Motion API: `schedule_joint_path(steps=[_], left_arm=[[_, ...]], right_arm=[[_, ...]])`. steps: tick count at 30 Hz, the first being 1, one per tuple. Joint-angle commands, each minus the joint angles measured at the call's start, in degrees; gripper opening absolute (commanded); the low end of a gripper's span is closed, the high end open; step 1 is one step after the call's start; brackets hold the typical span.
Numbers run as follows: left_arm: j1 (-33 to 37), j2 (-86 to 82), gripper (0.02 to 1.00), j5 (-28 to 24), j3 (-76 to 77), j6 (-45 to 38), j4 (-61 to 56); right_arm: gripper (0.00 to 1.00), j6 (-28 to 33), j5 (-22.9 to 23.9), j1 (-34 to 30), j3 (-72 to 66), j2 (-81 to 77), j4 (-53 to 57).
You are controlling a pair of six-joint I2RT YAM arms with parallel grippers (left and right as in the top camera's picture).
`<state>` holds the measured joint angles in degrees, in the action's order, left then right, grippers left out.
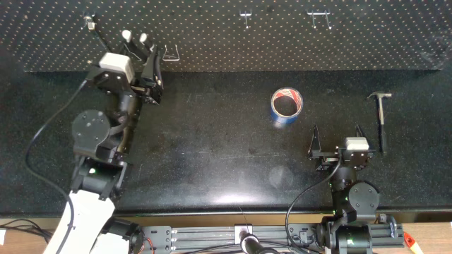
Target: Place Tools Onto Pegboard
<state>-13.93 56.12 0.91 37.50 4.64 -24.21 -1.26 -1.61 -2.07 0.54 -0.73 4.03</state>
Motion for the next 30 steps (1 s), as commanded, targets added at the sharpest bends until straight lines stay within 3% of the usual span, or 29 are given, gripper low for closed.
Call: schedule_joint_path(steps=[1,17,30], left_arm=[[0.0,4.8,0.027,-1.6,-0.9,2.1,-5.9],[0.2,23.1,0.027,7.5,-0.9,-0.9,-26.6],[0.2,28.7,0.027,8.6,-0.8,-0.9,-36.2]], right_arm=[[0.98,-0.6,-0.3,0.4,-0.3,0.5,0.1],[0.98,-0.7,-0.3,0.4,-0.3,0.5,0.1],[0.98,-0.7,-0.3,0.4,-0.3,0.5,0.1]])
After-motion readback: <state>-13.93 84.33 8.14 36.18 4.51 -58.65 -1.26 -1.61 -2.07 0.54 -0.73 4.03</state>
